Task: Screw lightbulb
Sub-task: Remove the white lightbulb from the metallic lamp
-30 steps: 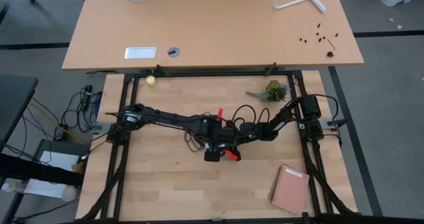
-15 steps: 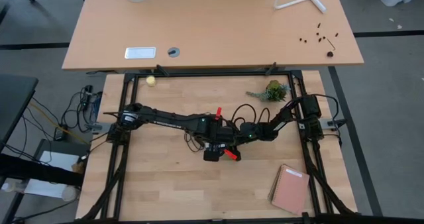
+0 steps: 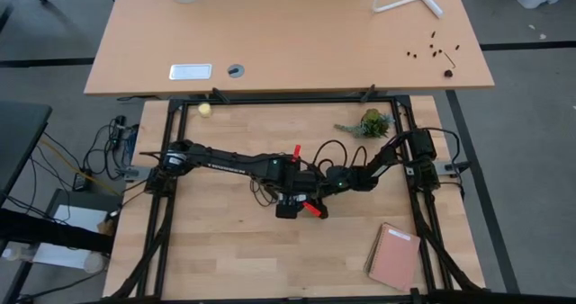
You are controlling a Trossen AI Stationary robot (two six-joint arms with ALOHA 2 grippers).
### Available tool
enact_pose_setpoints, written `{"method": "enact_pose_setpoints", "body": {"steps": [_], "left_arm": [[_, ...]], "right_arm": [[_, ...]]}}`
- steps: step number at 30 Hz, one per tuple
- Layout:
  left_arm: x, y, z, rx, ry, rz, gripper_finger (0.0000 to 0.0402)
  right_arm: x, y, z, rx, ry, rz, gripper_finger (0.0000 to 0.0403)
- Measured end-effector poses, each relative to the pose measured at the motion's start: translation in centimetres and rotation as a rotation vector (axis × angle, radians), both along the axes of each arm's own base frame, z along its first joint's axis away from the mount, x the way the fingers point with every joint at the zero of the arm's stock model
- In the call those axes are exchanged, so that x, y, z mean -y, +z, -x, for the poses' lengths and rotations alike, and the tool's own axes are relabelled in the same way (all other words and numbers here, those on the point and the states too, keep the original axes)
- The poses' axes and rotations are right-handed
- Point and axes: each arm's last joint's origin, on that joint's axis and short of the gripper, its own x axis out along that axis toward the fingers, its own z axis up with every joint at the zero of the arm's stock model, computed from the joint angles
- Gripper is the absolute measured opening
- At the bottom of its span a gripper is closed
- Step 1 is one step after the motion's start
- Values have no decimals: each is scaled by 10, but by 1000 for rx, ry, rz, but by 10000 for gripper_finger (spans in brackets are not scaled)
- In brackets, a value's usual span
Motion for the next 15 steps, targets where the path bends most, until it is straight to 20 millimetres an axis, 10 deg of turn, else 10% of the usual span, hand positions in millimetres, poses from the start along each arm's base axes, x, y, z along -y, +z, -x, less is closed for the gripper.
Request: {"method": "enact_pose_setpoints", "body": {"steps": [15], "left_arm": [[-1,33,5,8,30,2,398]], "right_arm": [[0,0,0,-2,2,5,241]]}}
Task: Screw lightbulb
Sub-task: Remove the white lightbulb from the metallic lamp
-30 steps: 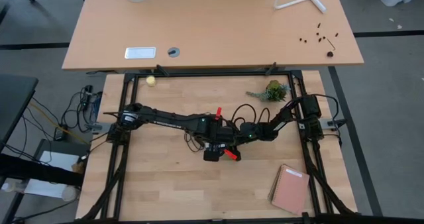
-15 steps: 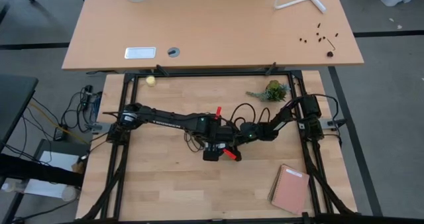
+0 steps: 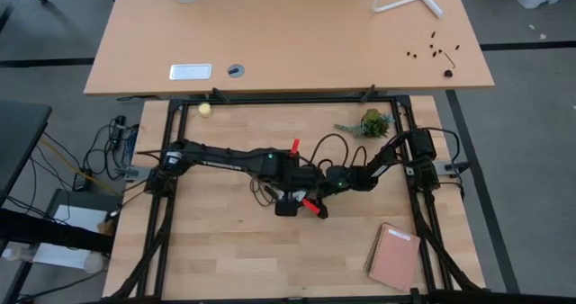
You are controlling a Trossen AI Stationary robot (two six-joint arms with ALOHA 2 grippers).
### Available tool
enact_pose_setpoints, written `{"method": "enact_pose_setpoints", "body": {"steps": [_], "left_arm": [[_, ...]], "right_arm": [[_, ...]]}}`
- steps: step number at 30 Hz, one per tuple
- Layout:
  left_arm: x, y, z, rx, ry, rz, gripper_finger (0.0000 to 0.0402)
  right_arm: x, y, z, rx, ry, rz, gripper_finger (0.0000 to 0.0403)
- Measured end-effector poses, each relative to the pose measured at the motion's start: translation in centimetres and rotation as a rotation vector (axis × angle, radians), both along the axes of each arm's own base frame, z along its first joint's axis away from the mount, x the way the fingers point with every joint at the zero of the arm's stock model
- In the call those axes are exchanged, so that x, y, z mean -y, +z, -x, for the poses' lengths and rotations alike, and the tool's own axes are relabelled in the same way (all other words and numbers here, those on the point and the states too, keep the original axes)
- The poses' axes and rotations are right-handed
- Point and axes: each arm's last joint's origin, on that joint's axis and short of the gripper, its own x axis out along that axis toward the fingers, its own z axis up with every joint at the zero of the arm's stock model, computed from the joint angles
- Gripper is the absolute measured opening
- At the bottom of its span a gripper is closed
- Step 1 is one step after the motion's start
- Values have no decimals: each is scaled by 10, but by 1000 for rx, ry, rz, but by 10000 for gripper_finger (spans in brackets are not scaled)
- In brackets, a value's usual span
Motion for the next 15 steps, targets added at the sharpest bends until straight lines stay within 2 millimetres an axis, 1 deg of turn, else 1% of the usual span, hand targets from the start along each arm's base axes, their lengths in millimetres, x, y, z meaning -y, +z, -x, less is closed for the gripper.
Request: {"method": "enact_pose_setpoints", "body": {"steps": [4,9,12,15], "left_arm": [[-1,22,3,42,29,1,399],[4,38,14,15,77,5,399],[16,43,22,-9,102,-8,399],[36,44,27,13,71,-76,399]], "right_arm": [[0,0,0,0,0,2,242],[1,0,3,-2,-1,7,241],[3,1,7,-9,-14,2,243],[5,4,9,-25,-23,-13,250]]}}
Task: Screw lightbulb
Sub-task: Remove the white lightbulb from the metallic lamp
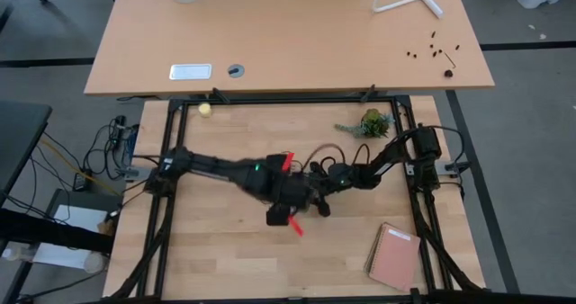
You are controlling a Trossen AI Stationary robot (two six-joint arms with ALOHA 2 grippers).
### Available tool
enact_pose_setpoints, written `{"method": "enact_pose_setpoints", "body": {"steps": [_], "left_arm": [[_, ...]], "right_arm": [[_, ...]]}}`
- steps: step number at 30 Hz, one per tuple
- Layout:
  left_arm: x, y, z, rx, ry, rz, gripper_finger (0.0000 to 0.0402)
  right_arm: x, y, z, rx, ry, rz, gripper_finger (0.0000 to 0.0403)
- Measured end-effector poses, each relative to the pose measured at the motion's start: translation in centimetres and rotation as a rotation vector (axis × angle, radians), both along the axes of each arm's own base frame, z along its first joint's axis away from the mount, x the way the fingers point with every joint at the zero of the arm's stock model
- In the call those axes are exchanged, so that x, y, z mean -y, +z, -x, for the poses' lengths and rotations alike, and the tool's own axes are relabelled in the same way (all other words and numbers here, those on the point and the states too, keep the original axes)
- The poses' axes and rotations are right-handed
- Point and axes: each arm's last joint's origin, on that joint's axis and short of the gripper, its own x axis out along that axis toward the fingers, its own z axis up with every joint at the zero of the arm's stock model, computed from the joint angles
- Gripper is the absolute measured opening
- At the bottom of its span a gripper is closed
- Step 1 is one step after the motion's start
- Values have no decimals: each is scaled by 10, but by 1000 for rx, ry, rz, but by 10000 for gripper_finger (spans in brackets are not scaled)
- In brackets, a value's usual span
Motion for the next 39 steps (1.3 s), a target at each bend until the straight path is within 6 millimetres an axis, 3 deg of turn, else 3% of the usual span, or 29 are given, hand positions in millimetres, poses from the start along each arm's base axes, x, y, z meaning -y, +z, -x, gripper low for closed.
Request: {"method": "enact_pose_setpoints", "body": {"steps": [6,14,19,27,30,39], "left_arm": [[30,3,4,107,-29,-127,397],[50,6,3,225,16,-87,394],[66,13,-3,359,-15,-98,394],[74,31,-27,639,-119,-121,392],[74,24,-36,690,-159,-147,392],[61,-30,-69,841,-213,-77,392]], "right_arm": [[1,3,1,-11,15,5,293],[1,8,2,-34,23,8,363],[3,21,9,-93,-6,36,377],[6,39,24,-94,-10,53,378],[8,43,37,-81,-26,39,378],[6,56,65,-43,-28,22,378]]}}
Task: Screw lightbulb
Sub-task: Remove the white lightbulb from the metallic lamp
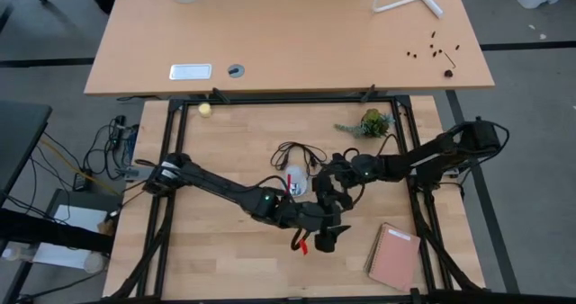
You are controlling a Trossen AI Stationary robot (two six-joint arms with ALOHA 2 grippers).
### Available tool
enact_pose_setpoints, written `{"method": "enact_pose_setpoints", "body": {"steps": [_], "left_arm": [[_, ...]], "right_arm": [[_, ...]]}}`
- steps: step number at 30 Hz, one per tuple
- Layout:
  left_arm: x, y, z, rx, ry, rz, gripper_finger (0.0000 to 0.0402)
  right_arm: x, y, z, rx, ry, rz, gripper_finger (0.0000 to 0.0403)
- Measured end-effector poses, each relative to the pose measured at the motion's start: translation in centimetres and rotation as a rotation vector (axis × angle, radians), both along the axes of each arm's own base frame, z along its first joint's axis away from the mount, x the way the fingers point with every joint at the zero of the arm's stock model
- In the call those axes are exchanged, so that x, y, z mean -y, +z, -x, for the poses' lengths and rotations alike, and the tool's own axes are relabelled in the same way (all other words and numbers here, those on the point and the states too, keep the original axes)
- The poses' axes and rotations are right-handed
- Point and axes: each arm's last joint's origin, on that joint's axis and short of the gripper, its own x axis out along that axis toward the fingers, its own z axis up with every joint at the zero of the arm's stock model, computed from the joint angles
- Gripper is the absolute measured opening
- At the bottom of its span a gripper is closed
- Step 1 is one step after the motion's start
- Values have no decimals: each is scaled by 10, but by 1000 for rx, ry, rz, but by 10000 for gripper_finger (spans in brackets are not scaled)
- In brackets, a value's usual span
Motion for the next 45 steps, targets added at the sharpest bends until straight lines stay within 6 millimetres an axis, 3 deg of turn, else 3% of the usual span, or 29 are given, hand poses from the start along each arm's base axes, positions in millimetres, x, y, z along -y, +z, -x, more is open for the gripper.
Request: {"method": "enact_pose_setpoints", "body": {"steps": [10,20,28,32,36,42,45], "left_arm": [[1,-44,-3,151,-34,69,392],[-24,-65,14,219,4,114,392],[-54,-58,55,203,35,85,392],[-67,-56,83,208,51,91,392],[-76,-76,109,237,120,139,392],[-73,-116,135,213,177,282,392],[-69,-125,143,205,209,312,392]], "right_arm": [[-3,9,17,9,6,1,378],[-2,22,32,-30,-31,1,378],[-1,28,39,-46,-56,-36,378],[0,30,42,-177,-141,-14,378],[1,44,41,-288,-186,-7,378],[3,85,33,-397,-221,36,378],[4,107,30,-399,-252,67,378]]}}
